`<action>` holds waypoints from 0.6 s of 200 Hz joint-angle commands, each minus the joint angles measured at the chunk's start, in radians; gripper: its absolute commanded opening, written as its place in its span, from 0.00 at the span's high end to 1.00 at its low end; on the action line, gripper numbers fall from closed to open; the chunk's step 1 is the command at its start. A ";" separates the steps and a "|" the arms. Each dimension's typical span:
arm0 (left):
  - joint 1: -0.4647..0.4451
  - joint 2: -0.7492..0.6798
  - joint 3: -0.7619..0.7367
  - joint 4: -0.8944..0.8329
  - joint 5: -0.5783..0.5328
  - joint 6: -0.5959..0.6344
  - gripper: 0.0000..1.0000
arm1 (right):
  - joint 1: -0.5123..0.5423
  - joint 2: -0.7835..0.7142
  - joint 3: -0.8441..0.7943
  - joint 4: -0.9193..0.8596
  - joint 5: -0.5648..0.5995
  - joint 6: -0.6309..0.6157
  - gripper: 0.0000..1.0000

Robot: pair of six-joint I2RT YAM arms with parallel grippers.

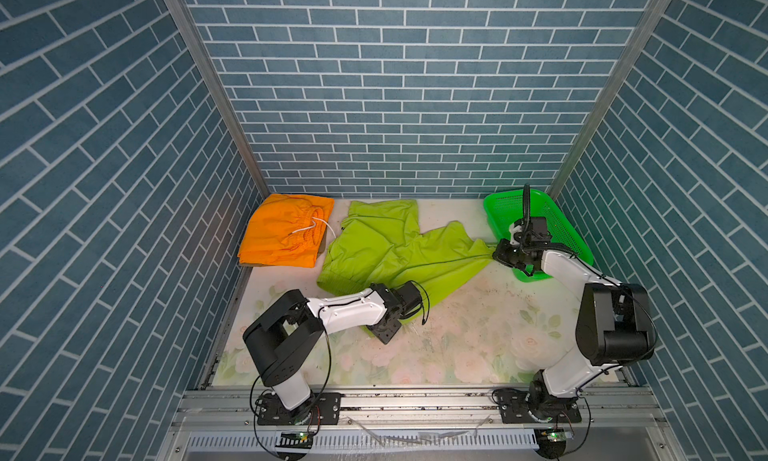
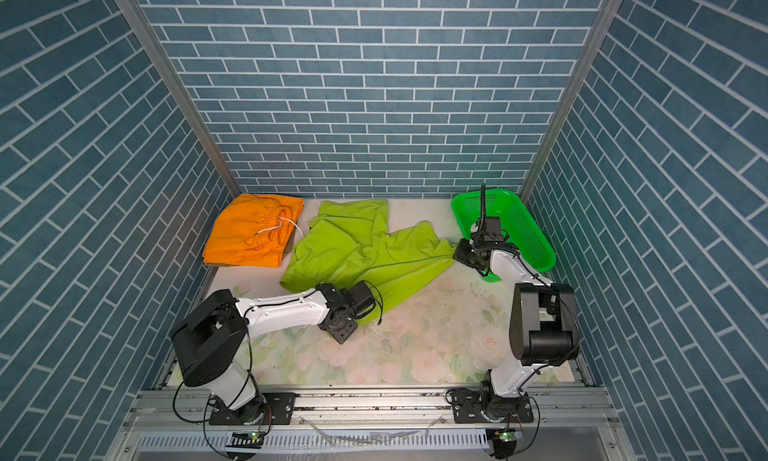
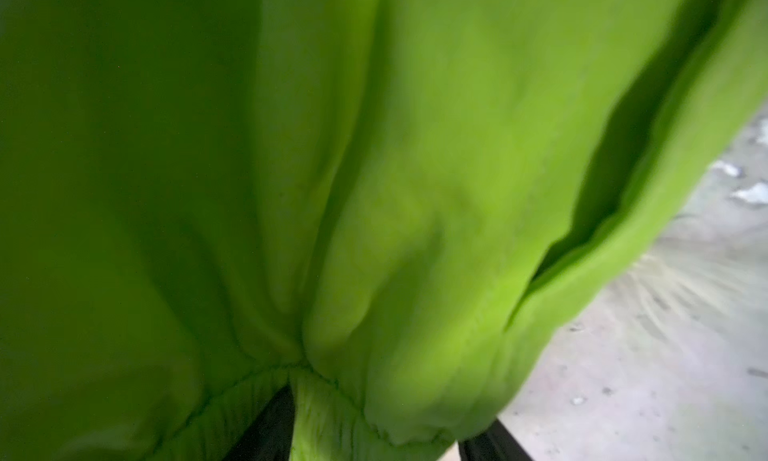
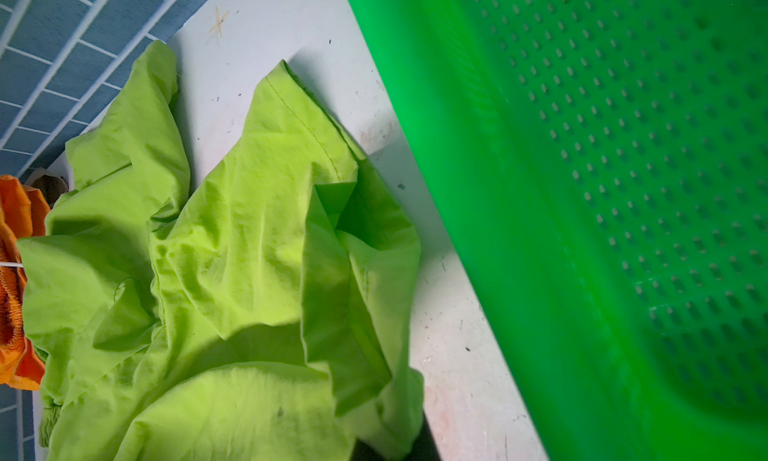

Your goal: Fold and stack the shorts

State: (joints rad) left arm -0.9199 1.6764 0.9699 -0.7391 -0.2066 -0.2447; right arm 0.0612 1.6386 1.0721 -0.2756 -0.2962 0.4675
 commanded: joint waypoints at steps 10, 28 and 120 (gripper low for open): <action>0.013 0.033 -0.015 0.003 0.090 -0.017 0.60 | -0.007 -0.009 -0.001 0.026 -0.017 0.025 1.00; 0.014 0.041 0.000 -0.007 0.112 -0.013 0.90 | -0.010 -0.015 0.004 0.023 -0.019 0.031 1.00; 0.428 -0.295 0.494 -0.330 -0.231 0.128 1.00 | -0.035 -0.142 0.237 0.069 -0.061 0.201 1.00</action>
State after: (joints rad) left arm -0.6495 1.4570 1.3262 -0.9520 -0.3283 -0.1894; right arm 0.0387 1.5616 1.1984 -0.2653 -0.3737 0.5961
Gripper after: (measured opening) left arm 0.085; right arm 0.066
